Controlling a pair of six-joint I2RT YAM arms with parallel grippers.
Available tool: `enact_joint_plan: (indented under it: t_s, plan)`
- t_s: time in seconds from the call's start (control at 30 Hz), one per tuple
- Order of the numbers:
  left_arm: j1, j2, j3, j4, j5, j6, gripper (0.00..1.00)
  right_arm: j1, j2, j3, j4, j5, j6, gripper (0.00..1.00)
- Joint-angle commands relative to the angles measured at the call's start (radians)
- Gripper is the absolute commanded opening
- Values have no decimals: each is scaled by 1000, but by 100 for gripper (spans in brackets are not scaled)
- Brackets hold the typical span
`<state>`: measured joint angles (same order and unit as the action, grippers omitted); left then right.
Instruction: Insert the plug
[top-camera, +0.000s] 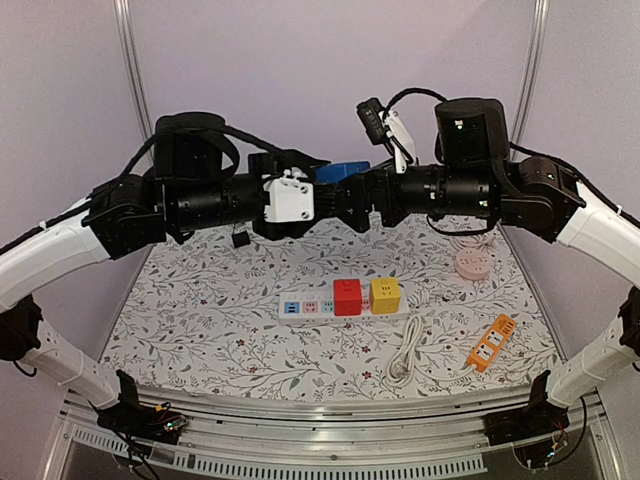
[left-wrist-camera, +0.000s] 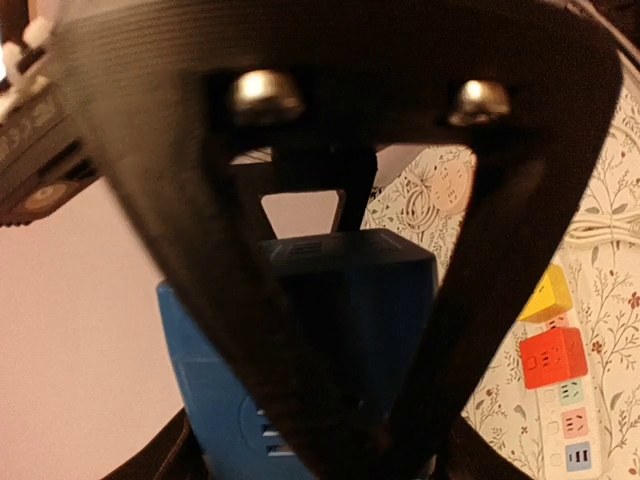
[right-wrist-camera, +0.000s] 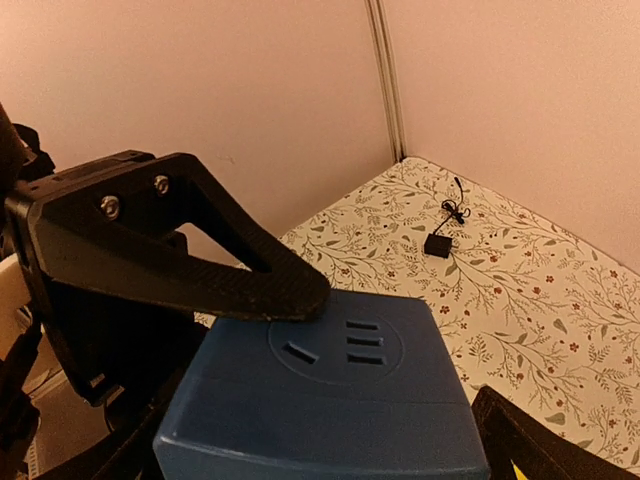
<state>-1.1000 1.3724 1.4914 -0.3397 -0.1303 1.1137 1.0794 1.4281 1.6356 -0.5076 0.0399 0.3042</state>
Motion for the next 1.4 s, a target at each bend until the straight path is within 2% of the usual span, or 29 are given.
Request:
enact_joint_plan:
  t_s: [0.0,0.1,0.27,0.33,0.4,0.67,0.83,0.9,1.0,1.1,1.17,1.37]
  plan:
    - [33,-82,18,-64,116,-262,0,4,-108,-86,119,-154,-205,99]
    - [34,-113,-5,-129,173,-371,0,4,-181,-174,211,-270,-385,99]
    - [34,-158,-12,-200,312,-519,0,4,-282,-262,230,-444,-652,99]
    - [31,-167,-6,-214,343,-536,0,5,-294,-279,229,-523,-732,99]
    - [24,-171,-6,-223,347,-531,0,4,-283,-271,227,-532,-786,99]
    - [16,-167,-11,-225,356,-503,0,5,-134,-105,147,-415,-794,99]
    - [5,-167,-17,-229,355,-480,0,4,-56,-39,105,-412,-784,99]
    - [3,-165,-17,-228,353,-479,0,5,-43,-31,92,-422,-783,95]
    - [3,-165,-15,-227,353,-475,0,4,-29,-26,77,-437,-781,85]
    - [0,-167,-22,-225,354,-458,0,4,-15,-13,55,-423,-771,69]
    - [-1,-167,-28,-222,351,-453,0,4,-5,-1,34,-414,-762,64]
    - [-6,-169,-34,-214,341,-447,0,4,37,65,-57,-380,-740,6]
